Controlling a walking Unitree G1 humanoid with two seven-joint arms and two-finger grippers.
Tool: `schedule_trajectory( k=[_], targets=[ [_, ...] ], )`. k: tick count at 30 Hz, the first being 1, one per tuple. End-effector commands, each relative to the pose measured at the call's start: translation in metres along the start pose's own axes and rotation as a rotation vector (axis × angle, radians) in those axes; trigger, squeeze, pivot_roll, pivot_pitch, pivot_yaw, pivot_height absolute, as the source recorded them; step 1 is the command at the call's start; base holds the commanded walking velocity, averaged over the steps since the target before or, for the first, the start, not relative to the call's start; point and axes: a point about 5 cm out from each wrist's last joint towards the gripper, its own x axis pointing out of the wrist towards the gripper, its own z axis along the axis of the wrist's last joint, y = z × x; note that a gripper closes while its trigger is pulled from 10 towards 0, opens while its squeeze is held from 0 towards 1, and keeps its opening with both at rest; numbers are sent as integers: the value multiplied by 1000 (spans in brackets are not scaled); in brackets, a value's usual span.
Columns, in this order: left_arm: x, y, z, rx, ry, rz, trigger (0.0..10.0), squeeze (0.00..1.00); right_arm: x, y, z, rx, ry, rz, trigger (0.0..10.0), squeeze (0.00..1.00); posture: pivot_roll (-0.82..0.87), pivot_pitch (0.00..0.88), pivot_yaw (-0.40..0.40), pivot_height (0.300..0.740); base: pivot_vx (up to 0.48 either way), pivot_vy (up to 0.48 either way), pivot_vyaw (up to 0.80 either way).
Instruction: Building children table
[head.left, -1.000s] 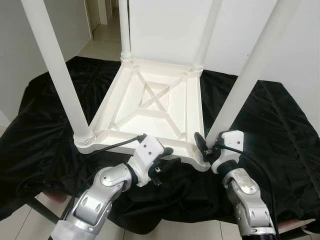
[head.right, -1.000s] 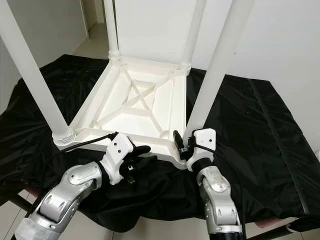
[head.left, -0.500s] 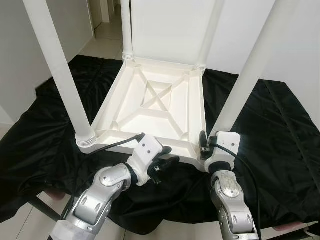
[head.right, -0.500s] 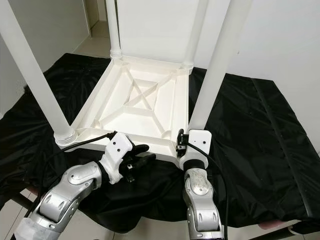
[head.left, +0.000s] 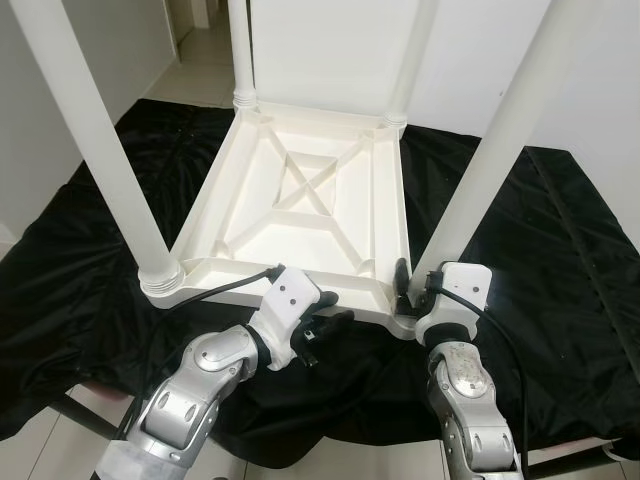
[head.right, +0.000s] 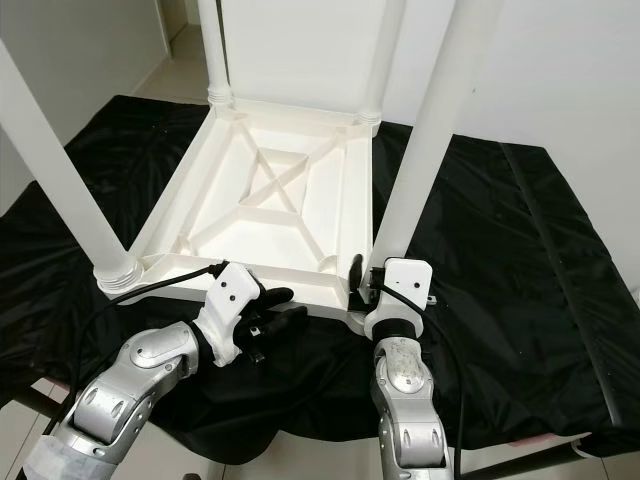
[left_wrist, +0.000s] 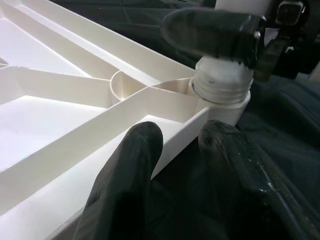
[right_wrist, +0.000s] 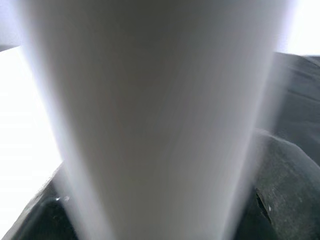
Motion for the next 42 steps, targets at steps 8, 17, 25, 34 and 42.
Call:
schedule_trajectory(
  k=[8, 17, 25, 34, 42],
  targets=[
    [-1, 1, 0, 13, 9, 36, 10000, 0, 3, -8, -6, -3, 20, 294, 10000, 0, 38, 97, -75, 740, 0, 0, 0],
    [0, 5, 2, 29, 10, 48, 10000, 0, 10, -24, -3, -69, 22, 544, 10000, 0, 40, 101, -69, 740, 0, 0, 0],
    [-1, 5, 3, 44, 17, 38, 10000, 0, 12, -37, -11, -107, 86, 709, 9490, 0, 39, 107, -55, 740, 0, 0, 0],
    [-1, 5, 3, 45, 21, 35, 10000, 0, 14, -41, -11, -156, 81, 775, 0, 0, 39, 110, -53, 740, 0, 0, 0],
    [-1, 4, 3, 43, 24, 34, 10000, 0, 13, -42, -13, -144, 85, 773, 10000, 0, 38, 119, -55, 740, 0, 0, 0]
  ],
)
